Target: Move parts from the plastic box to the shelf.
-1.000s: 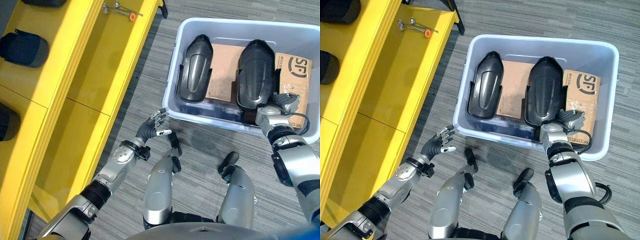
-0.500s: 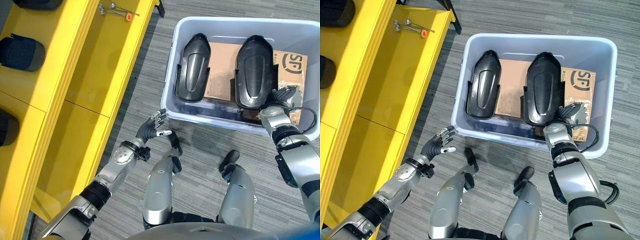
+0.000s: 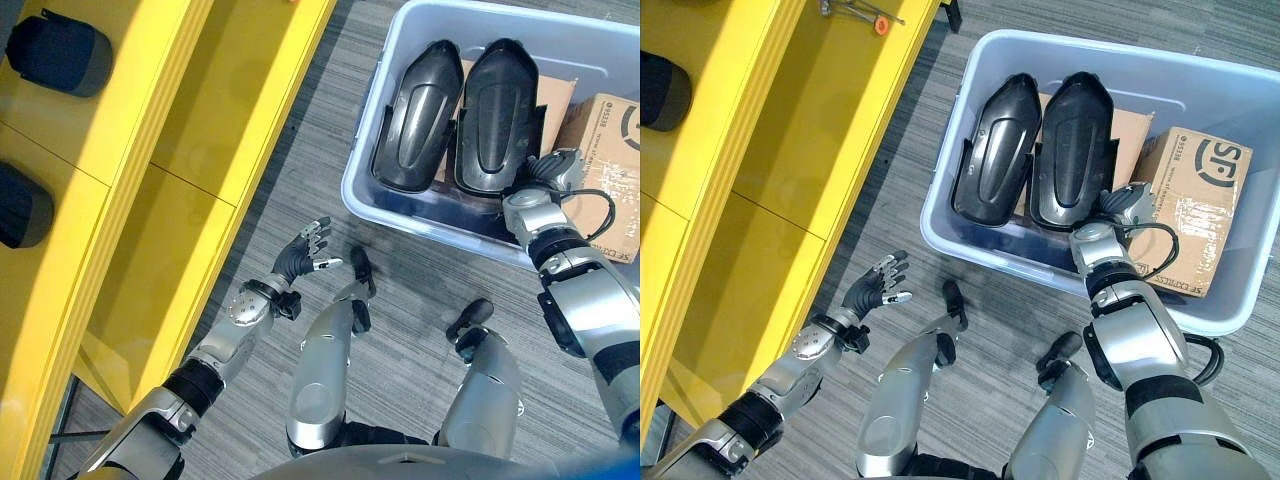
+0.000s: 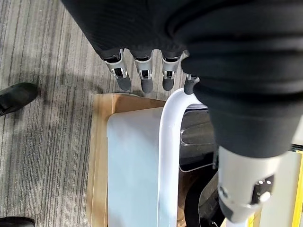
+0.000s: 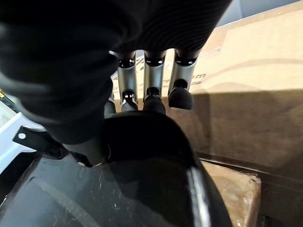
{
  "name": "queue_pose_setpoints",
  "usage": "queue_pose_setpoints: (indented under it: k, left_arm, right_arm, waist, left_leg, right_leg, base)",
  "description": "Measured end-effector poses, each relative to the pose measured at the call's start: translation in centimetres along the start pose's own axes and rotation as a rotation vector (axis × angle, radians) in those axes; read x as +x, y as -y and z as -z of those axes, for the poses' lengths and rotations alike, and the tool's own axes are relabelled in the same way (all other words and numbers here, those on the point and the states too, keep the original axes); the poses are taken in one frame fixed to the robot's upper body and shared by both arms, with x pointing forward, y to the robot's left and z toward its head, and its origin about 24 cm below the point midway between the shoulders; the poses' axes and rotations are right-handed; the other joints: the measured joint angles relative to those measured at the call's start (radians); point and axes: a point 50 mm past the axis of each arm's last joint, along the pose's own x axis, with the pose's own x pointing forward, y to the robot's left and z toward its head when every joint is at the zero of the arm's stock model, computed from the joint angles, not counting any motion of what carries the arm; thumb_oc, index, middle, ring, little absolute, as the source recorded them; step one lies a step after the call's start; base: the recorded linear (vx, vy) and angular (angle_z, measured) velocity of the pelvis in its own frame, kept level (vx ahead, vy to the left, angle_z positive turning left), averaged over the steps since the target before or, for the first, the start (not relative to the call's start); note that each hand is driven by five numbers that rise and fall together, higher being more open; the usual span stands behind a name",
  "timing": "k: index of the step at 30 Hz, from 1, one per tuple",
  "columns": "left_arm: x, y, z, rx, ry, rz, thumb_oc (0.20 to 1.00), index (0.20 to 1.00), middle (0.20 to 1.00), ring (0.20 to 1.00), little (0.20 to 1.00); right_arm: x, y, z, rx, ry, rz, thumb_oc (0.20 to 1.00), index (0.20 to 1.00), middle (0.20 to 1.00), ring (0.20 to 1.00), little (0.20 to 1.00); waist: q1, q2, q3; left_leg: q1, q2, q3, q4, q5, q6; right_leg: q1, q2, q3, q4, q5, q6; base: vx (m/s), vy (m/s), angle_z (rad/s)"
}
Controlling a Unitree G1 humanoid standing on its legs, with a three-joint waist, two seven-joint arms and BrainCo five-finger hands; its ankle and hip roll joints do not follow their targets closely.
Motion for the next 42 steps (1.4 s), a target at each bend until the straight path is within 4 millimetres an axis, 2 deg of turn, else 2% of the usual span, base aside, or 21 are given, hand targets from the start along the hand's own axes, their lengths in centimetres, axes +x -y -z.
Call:
queue_pose_setpoints:
  k: [5,6,7,8,16,23,34,35,39,42]
  left_arm:
    - [0.1,0.1,0.0,-0.001,0.002,-0.005,1.0,1.0,1.0,1.0,1.0]
    - [0.1,0.2,-0.1,0.0,0.003,-0.006,1.0,1.0,1.0,1.0,1.0]
    - [0.1,0.1,-0.1,-0.001,0.002,-0.008,1.0,1.0,1.0,1.0,1.0]
    - [0.1,0.1,-0.1,0.0,0.003,-0.011,1.0,1.0,1.0,1.0,1.0]
    - [0.1,0.1,0.0,-0.001,0.003,-0.027,1.0,1.0,1.0,1.0,1.0]
    - [0.0,0.3,0.2,-0.002,-0.002,-0.02,1.0,1.0,1.0,1.0,1.0]
    - [0.0,0.2,0.0,-0.001,0.013,-0.024,1.0,1.0,1.0,1.0,1.0]
    - [0.0,0.2,0.0,0.0,0.015,-0.025,1.0,1.0,1.0,1.0,1.0]
    - [-0.1,0.2,0.0,0.0,0.015,-0.024,1.0,1.0,1.0,1.0,1.0]
    - [-0.1,0.7,-0.5,-0.007,0.036,-0.007,1.0,1.0,1.0,1.0,1.0]
  right_arm:
    - [0.0,0.1,-0.3,0.026,-0.023,0.027,0.2,0.2,0.2,0.2,0.2]
    - [0.0,0.2,-0.3,0.028,-0.027,0.033,0.294,0.294,0.294,0.294,0.294]
    - [0.0,0.2,-0.2,0.024,-0.032,0.038,0.507,0.507,0.507,0.507,0.507]
    - [0.0,0.2,-0.2,0.022,-0.034,0.043,1.0,1.0,1.0,1.0,1.0]
    - [-0.2,0.0,-0.3,-0.003,-0.015,0.037,1.0,1.0,1.0,1.0,1.0]
    - [-0.3,-0.1,-0.9,-0.082,0.079,0.043,1.0,1.0,1.0,1.0,1.0]
    - [-0.4,0.0,-1.7,-0.019,0.127,0.065,1.0,1.0,1.0,1.0,1.0]
    - [-0.6,0.0,-2.2,0.007,0.151,0.077,1.0,1.0,1.0,1.0,1.0]
    - [-2.3,1.2,-8.4,0.23,0.456,0.157,1.0,1.0,1.0,1.0,1.0]
    - [-3.4,1.9,-10.9,0.314,0.582,0.189,1.0,1.0,1.0,1.0,1.0]
  waist:
    - [0.002,0.0,0.0]
    - [0.005,0.0,0.0]
    - [0.006,0.0,0.0]
    - [0.005,0.0,0.0]
    - [0.006,0.001,0.0]
    - [0.002,0.001,-0.001]
    - [-0.003,0.001,-0.001]
    - [-0.004,0.001,-0.001]
    - [-0.004,0.001,-0.001]
    - [-0.005,0.001,-0.001]
  left_leg:
    - [-0.034,0.0,-0.006,0.006,0.003,0.003]
    - [-0.041,0.001,-0.007,0.007,0.003,0.004]
    - [-0.051,-0.001,-0.01,0.015,0.003,0.004]
    - [-0.056,0.001,-0.014,0.017,0.002,0.003]
    - [-0.058,0.012,-0.018,0.018,0.003,0.003]
    - [-0.069,0.02,-0.024,0.016,0.009,-0.002]
    - [-0.066,0.02,-0.021,0.018,0.009,-0.001]
    - [-0.065,0.02,-0.02,0.018,0.009,-0.001]
    - [-0.038,0.02,-0.014,0.016,0.01,-0.001]
    - [-0.027,0.021,-0.013,0.016,0.009,-0.001]
  right_leg:
    - [-0.025,-0.007,-0.01,0.008,0.0,0.0]
    - [-0.03,-0.007,-0.011,0.009,0.0,0.0]
    - [-0.034,-0.007,-0.013,0.01,0.0,0.0]
    - [-0.036,-0.006,-0.016,0.01,0.0,0.0]
    - [-0.037,0.0,-0.023,0.009,-0.002,-0.004]
    - [-0.044,0.008,-0.025,0.007,-0.004,-0.007]
    - [-0.043,0.009,-0.023,0.007,-0.003,-0.008]
    - [-0.042,0.009,-0.023,0.008,-0.003,-0.008]
    - [-0.023,0.009,-0.019,0.007,-0.002,-0.008]
    - [-0.013,0.009,-0.019,0.007,-0.002,-0.008]
  base:
    - [0.0,0.038,0.06]
    - [0.0,0.016,0.04]
    - [0.0,0.012,0.04]
    - [-0.01,0.01,0.05]
    - [0.0,-0.001,0.0]
    - [0.0,-0.002,0.0]
    - [0.0,0.0,0.0]
    - [0.0,0.0,0.0]
    - [0.01,0.006,-0.02]
    - [0.0,0.0,0.0]
